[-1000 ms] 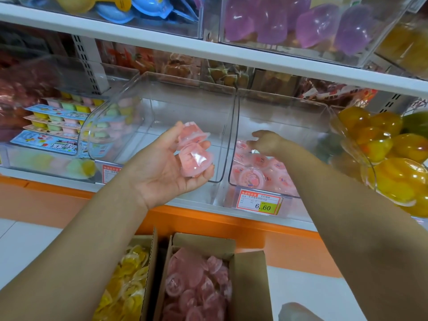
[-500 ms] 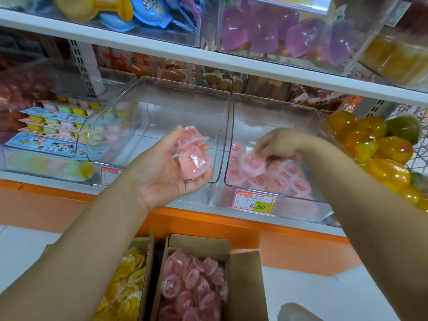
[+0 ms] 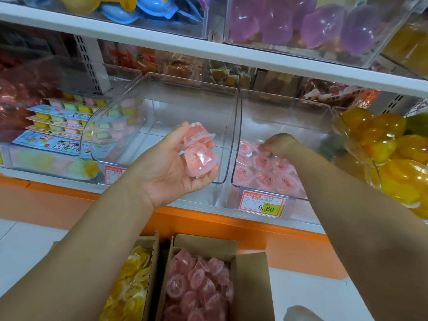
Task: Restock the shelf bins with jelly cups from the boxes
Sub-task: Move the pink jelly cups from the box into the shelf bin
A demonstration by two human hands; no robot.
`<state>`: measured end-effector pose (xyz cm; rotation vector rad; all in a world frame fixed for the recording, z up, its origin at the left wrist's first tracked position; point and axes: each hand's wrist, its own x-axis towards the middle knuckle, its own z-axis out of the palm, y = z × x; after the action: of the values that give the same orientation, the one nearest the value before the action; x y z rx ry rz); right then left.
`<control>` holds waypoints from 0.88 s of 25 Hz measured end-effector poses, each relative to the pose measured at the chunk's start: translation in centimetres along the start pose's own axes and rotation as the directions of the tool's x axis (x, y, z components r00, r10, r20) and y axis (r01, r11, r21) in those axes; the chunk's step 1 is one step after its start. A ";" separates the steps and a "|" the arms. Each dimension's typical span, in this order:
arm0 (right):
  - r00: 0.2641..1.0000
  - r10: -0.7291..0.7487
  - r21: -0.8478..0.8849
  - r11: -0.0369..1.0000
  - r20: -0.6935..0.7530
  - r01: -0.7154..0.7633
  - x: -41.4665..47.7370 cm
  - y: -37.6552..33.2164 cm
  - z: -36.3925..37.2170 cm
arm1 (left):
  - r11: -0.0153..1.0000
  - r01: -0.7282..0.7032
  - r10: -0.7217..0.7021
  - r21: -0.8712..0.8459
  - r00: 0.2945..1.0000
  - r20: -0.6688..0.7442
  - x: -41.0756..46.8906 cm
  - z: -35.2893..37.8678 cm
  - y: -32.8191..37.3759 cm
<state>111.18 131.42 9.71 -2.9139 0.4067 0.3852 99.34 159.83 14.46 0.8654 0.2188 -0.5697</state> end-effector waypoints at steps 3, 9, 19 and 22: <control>0.994 -0.111 0.077 0.991 -0.003 0.111 -2.0 -0.1 -0.4 | 1.000 0.003 -0.003 0.010 1.000 0.006 0.1 0.0 -0.1; 0.954 -0.213 -0.097 0.967 0.212 0.237 -3.2 -2.5 1.8 | 1.000 -0.004 0.004 0.008 1.000 0.006 -0.1 0.1 -0.1; 0.974 -0.229 0.497 0.845 0.001 0.198 -5.7 -0.5 0.1 | 1.000 -0.008 0.008 0.013 1.000 0.013 -0.4 0.5 -0.2; 0.970 -0.201 0.625 0.742 -0.136 0.241 -7.2 0.9 -2.6 | 1.000 0.000 0.000 0.019 1.000 0.015 -0.6 0.8 -0.3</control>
<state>104.78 131.77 14.01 -2.2595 0.1447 0.0874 98.65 159.33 15.03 0.8796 0.2003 -0.5790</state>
